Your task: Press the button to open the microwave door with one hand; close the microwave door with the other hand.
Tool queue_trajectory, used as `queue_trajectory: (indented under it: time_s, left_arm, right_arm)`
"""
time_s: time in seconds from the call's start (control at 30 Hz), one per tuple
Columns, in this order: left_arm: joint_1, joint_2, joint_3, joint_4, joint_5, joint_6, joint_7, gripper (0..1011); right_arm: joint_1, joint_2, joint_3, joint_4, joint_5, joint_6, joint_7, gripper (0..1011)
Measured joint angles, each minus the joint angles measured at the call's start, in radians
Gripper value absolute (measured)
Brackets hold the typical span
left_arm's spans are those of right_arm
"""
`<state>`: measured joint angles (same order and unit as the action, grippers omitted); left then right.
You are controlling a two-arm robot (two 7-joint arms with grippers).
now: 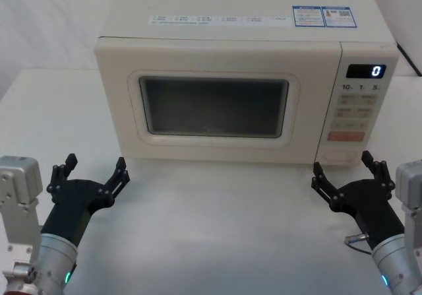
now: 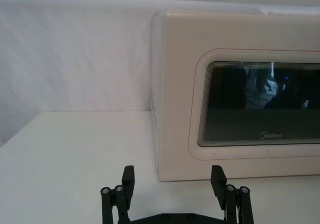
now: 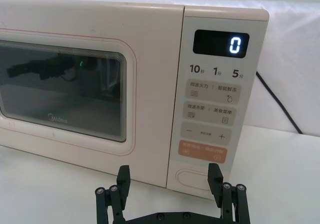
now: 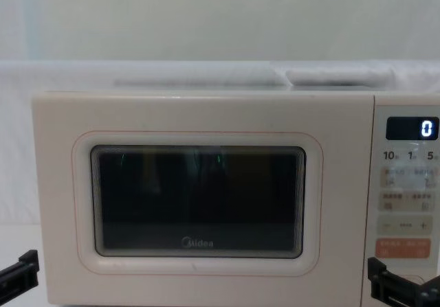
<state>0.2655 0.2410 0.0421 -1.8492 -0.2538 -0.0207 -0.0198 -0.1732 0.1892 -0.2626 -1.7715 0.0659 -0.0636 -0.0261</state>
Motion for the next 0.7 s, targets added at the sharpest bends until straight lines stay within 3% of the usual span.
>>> queue_trajectory:
  time_s: [0.7]
  left_arm:
    - [0.000, 0.000, 0.000, 0.000, 0.000, 0.000, 0.000, 1001]
  right_arm:
    - [0.000, 0.000, 0.000, 0.000, 0.000, 0.000, 0.000, 1002]
